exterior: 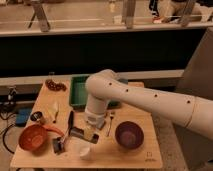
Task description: Place eraser in paper cup
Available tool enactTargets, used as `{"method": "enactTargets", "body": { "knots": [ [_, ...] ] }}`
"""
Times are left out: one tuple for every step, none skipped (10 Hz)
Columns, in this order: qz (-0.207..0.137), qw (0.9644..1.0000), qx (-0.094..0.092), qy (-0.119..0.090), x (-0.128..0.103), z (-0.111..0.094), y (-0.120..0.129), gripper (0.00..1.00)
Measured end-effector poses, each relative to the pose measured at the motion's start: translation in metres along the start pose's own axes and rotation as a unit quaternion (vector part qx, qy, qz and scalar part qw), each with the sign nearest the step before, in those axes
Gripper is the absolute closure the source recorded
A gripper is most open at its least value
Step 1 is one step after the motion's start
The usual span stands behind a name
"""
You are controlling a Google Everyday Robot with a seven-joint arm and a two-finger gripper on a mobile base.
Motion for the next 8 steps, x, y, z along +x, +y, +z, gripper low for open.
{"method": "enactTargets", "body": {
  "knots": [
    [-0.025, 0.9997, 0.003, -0.001, -0.004, 0.0012, -0.0036, 1.0],
    [-0.039, 0.9992, 0.007, 0.006, -0.0035, 0.0025, -0.0052, 1.0],
    [-0.035, 0.9989, 0.011, 0.027, -0.0032, 0.0033, -0.004, 1.0],
    [-0.032, 0.9986, 0.011, 0.04, -0.0029, 0.0037, -0.0036, 1.0],
    [-0.033, 0.9981, 0.01, 0.05, 0.0008, 0.0056, -0.0047, 1.0],
    [-0.033, 0.9975, 0.005, 0.062, 0.0027, 0.0063, -0.0053, 1.0],
    [-0.031, 0.9969, -0.007, 0.072, 0.0046, 0.006, -0.0063, 1.0],
    [-0.027, 0.995, -0.026, 0.092, 0.0051, 0.0029, -0.0071, 1.0]
  ]
}}
